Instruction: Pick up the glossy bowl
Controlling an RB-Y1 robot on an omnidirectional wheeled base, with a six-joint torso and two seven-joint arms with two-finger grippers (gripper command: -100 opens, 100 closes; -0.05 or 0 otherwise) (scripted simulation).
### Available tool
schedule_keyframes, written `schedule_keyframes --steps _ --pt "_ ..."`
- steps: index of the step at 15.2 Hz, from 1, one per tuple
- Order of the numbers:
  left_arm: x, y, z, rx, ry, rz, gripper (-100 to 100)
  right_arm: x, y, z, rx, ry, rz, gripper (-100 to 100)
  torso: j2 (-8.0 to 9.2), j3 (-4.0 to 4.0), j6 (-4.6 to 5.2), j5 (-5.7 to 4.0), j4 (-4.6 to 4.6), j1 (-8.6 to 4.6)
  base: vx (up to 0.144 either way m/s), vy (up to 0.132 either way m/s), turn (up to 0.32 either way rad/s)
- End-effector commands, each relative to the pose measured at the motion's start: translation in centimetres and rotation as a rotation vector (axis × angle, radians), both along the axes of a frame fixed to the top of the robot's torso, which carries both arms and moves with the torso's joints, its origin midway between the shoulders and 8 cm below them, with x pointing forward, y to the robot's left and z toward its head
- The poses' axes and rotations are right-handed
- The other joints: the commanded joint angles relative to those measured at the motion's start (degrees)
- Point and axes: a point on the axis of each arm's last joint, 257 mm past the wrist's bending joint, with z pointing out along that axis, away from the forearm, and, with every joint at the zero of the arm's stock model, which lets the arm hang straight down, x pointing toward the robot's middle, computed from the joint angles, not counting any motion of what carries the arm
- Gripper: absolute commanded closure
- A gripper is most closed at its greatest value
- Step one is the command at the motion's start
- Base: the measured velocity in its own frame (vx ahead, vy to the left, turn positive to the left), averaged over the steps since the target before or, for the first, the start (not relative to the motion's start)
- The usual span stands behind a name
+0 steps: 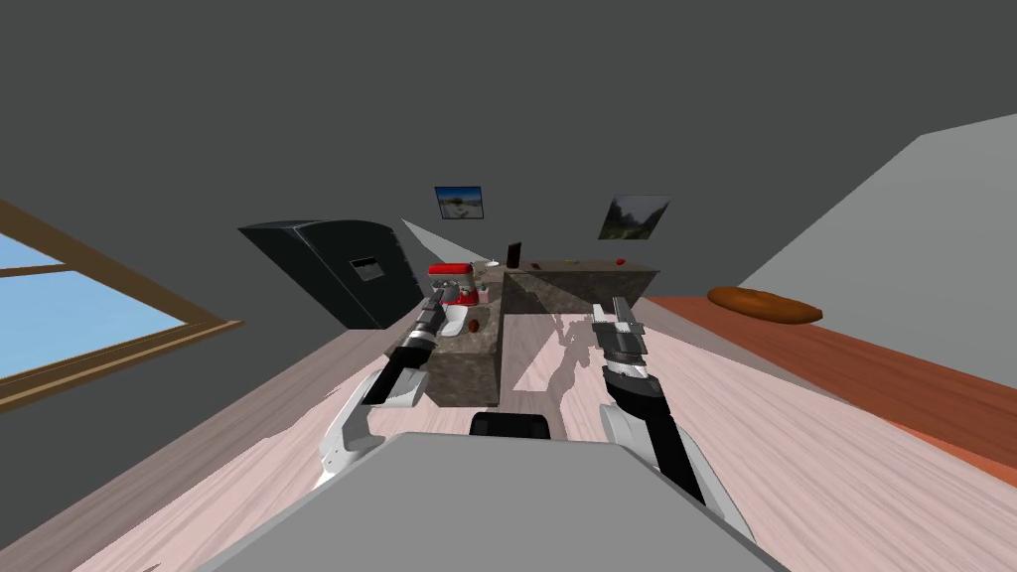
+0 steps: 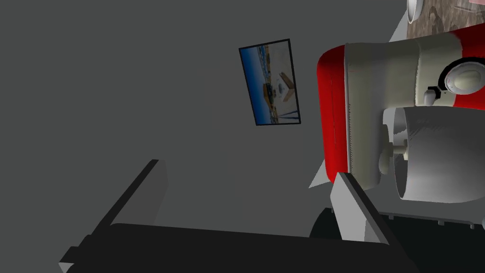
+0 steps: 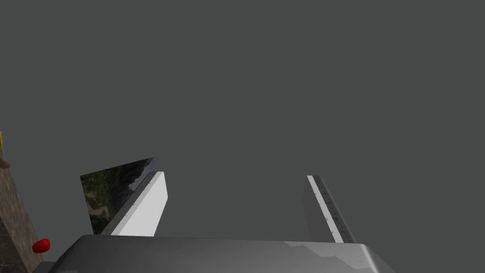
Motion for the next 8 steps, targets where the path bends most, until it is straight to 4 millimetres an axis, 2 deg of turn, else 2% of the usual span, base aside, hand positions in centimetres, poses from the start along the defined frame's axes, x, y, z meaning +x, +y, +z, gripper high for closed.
schedule_keyframes --steps 1,3,8 --pt "0.6 0.4 -0.3 -0.009 0.030 0.006 -100 0.0 0.0 0.0 0.000 0.000 0.000 0 0.00 0.00 0.00 0.00 0.00 0.00 -0.027 0.023 -0.028" --pt "0.9 0.7 -1.2 -0.013 0.068 0.017 -100 0.0 0.0 0.0 0.000 0.000 0.000 0 0.01 0.01 0.00 0.00 0.00 0.03 -0.028 0.023 -0.030" --pt "1.9 1.4 -1.9 -0.033 0.124 0.030 -100 0.0 0.0 0.0 0.000 0.000 0.000 0 -0.02 -0.01 0.00 0.00 0.00 -0.01 -0.021 0.016 -0.029"
